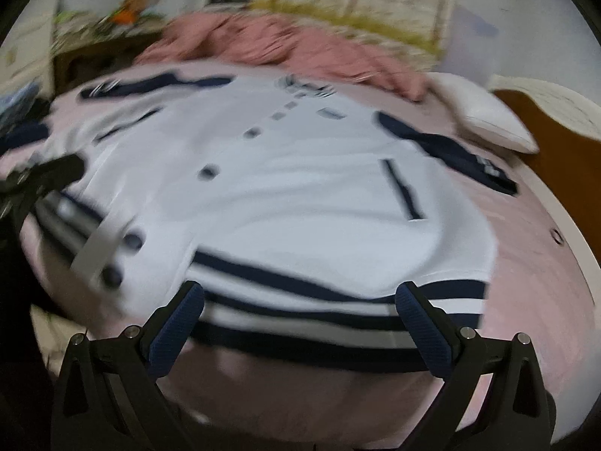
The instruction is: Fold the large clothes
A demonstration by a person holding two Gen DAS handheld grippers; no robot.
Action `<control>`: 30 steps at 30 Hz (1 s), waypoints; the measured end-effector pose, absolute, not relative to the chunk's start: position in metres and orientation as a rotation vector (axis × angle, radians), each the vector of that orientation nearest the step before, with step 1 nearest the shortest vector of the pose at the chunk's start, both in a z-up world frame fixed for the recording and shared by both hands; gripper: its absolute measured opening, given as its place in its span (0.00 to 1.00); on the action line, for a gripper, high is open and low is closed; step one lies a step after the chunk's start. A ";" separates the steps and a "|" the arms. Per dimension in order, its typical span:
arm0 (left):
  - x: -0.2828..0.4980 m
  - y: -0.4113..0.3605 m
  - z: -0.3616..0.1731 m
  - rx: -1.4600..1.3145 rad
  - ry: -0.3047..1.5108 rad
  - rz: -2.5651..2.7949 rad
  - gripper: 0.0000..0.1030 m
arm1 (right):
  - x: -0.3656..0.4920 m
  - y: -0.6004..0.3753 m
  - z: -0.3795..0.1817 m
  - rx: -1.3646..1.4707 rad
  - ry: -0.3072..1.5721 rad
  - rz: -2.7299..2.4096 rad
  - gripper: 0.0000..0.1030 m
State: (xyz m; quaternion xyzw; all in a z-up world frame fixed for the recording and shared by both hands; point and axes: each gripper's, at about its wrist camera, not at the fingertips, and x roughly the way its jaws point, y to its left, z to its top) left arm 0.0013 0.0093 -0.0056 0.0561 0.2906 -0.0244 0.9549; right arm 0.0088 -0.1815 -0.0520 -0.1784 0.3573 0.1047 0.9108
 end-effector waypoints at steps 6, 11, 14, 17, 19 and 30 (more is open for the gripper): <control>0.010 0.019 -0.023 0.092 0.636 -0.013 1.00 | 0.001 -0.165 -0.066 -0.473 0.762 0.250 1.00; 0.005 0.014 -0.025 0.108 0.639 -0.049 1.00 | 0.000 -0.159 -0.079 -0.551 0.785 0.247 1.00; 0.001 0.005 -0.028 0.157 0.632 -0.075 1.00 | 0.008 -0.157 -0.078 -0.548 0.770 0.213 1.00; -0.003 -0.006 -0.031 0.198 0.626 -0.105 1.00 | 0.031 -0.168 -0.068 -0.443 0.788 0.139 1.00; -0.004 -0.012 -0.032 0.213 0.633 -0.149 1.00 | 0.048 -0.180 -0.058 -0.403 0.774 0.057 1.00; -0.023 -0.017 -0.029 0.238 0.689 -0.321 1.00 | 0.080 -0.206 -0.023 -0.355 0.745 -0.003 1.00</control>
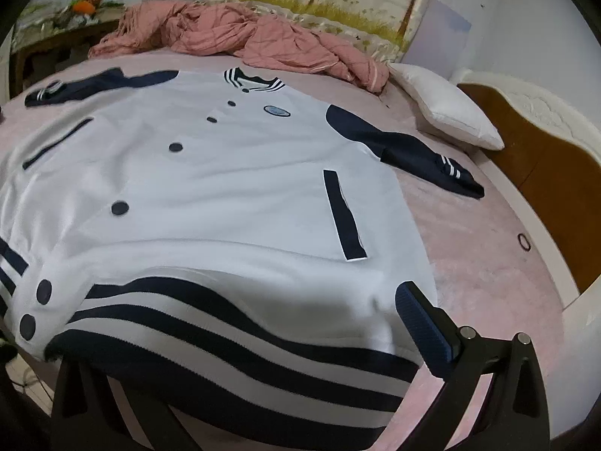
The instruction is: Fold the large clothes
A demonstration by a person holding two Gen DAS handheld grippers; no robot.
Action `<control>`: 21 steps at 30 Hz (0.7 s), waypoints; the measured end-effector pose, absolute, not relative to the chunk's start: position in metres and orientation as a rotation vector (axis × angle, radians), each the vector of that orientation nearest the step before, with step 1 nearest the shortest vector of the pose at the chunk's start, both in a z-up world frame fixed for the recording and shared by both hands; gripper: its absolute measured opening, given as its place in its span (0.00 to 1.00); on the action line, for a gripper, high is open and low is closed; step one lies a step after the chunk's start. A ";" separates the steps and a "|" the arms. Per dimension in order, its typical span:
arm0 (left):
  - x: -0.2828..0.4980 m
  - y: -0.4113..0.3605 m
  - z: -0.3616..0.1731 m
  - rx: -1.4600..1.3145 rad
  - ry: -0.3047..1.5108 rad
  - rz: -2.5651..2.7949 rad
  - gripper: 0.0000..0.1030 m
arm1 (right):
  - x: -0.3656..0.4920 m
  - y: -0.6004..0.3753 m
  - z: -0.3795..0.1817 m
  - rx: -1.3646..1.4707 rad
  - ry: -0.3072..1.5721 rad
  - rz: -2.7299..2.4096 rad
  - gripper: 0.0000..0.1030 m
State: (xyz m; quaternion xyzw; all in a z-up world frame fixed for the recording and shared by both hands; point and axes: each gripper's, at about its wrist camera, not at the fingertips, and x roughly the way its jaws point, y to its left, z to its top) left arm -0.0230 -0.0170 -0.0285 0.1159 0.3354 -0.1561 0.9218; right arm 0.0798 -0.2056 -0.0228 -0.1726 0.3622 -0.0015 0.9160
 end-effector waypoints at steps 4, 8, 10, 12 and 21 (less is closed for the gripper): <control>-0.020 -0.021 -0.041 0.306 0.726 -0.268 1.00 | 0.087 -0.215 -0.014 -0.271 0.752 0.017 1.00; 0.007 -0.001 -0.046 0.283 0.773 0.076 1.00 | 0.085 -0.217 -0.004 -0.312 0.707 -0.014 1.00; 0.011 0.019 -0.035 0.206 0.742 0.101 1.00 | 0.082 -0.218 -0.001 -0.335 0.694 -0.025 1.00; 0.015 0.035 -0.026 0.179 0.724 0.133 1.00 | 0.079 -0.222 0.000 -0.353 0.689 -0.046 1.00; 0.119 0.061 0.008 0.278 0.758 0.135 1.00 | 0.147 -0.221 0.011 -0.368 0.722 -0.048 1.00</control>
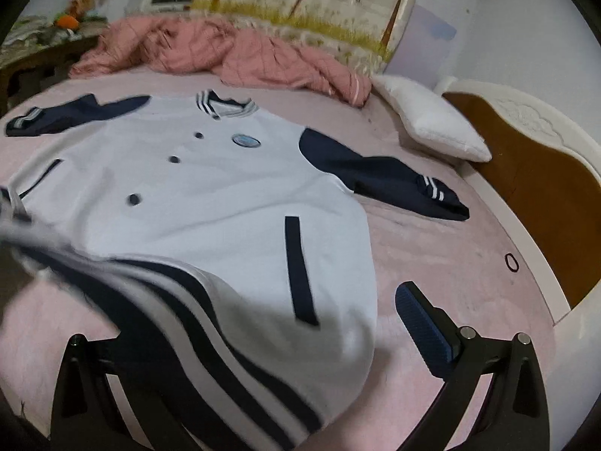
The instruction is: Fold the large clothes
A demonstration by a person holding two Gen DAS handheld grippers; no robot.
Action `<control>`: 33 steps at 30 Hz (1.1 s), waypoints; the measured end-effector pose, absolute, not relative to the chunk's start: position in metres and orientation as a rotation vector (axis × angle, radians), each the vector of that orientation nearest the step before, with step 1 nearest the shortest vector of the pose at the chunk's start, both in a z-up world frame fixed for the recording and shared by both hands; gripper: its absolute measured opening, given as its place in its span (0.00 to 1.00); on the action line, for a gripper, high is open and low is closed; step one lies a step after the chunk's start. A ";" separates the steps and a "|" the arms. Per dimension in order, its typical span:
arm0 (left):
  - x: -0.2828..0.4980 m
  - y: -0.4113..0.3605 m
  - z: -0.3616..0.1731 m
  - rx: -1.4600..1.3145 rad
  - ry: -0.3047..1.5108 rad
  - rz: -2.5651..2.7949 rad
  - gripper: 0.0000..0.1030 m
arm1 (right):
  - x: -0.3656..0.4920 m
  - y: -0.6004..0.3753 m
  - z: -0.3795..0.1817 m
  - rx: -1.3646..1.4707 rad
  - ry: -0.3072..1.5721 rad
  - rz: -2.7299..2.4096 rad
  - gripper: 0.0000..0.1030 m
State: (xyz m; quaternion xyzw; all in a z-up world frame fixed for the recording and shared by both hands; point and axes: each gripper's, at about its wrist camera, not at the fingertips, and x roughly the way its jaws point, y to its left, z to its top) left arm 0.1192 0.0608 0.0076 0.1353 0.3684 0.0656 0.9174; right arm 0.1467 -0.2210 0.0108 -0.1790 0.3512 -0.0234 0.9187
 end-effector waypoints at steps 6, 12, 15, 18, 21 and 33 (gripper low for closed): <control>0.182 0.054 -0.008 0.331 0.901 0.076 1.00 | 0.210 -0.231 -0.005 -0.231 0.909 0.056 1.00; 0.110 0.048 0.043 0.300 0.666 -0.048 1.00 | 0.157 -0.240 0.015 -0.264 0.771 0.088 1.00; 0.073 0.056 0.041 0.262 0.628 -0.026 1.00 | 0.124 -0.250 0.017 -0.267 0.749 0.120 1.00; 0.047 0.062 0.021 0.272 0.638 0.036 1.00 | 0.100 -0.255 0.011 -0.289 0.741 0.109 1.00; 0.042 0.062 -0.010 0.281 0.731 0.018 1.00 | 0.077 -0.252 -0.002 -0.274 0.744 0.018 1.00; 0.121 0.131 0.005 0.300 0.686 0.291 1.00 | 0.124 -0.275 0.016 -0.396 0.652 -0.256 1.00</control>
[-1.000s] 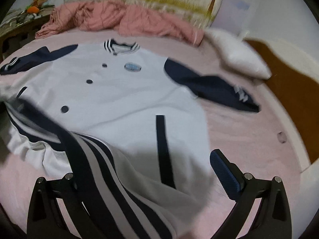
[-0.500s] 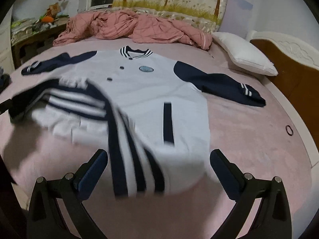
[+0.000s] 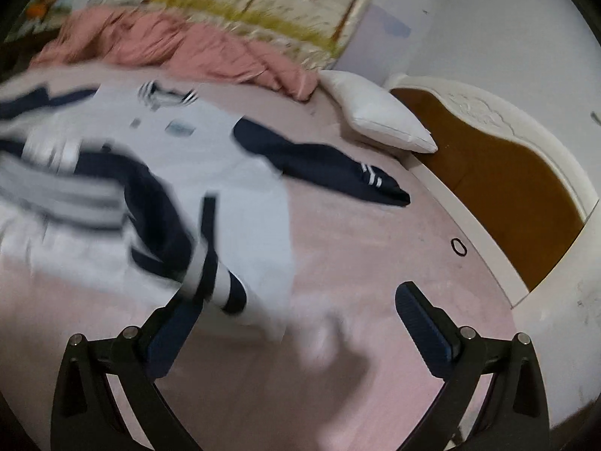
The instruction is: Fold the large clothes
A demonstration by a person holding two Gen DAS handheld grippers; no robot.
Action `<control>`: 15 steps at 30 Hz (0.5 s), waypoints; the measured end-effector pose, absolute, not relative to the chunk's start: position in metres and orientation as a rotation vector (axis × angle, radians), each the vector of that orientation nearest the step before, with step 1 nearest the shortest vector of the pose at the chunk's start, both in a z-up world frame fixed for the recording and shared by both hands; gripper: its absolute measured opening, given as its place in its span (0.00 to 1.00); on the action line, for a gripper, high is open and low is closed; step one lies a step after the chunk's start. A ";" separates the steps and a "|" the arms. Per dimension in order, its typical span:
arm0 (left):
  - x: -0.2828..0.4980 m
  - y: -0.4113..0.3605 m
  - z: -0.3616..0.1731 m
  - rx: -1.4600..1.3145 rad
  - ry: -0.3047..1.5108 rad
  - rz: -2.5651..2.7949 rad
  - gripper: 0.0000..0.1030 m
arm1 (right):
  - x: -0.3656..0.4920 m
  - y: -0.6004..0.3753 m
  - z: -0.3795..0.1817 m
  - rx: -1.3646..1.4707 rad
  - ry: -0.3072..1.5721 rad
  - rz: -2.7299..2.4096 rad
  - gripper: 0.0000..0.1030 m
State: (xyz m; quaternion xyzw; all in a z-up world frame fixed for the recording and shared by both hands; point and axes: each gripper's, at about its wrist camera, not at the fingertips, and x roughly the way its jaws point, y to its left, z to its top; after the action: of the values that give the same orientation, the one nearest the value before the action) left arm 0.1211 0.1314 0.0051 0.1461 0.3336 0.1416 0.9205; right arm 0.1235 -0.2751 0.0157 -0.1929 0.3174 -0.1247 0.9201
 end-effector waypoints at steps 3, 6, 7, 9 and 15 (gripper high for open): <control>0.146 0.153 0.008 0.292 0.669 0.398 1.00 | 0.160 -0.293 0.023 -0.363 0.706 -0.329 0.99; 0.142 0.171 0.005 0.166 0.694 0.352 1.00 | 0.148 -0.295 0.039 -0.324 0.640 -0.298 0.99; 0.134 0.170 0.005 0.110 0.681 0.287 1.00 | 0.143 -0.296 0.042 -0.299 0.628 -0.258 0.99; 0.123 0.170 -0.004 0.034 0.694 0.157 1.00 | 0.137 -0.298 0.038 -0.250 0.648 -0.151 0.99; 0.151 0.161 -0.040 0.056 0.865 0.064 0.53 | 0.167 -0.308 -0.003 -0.163 0.820 0.005 0.59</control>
State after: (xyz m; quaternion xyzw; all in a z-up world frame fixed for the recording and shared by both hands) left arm 0.1507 0.1607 -0.0399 0.0273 0.4192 0.0308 0.9070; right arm 0.1672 -0.3080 -0.0026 -0.0792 0.3983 0.0025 0.9138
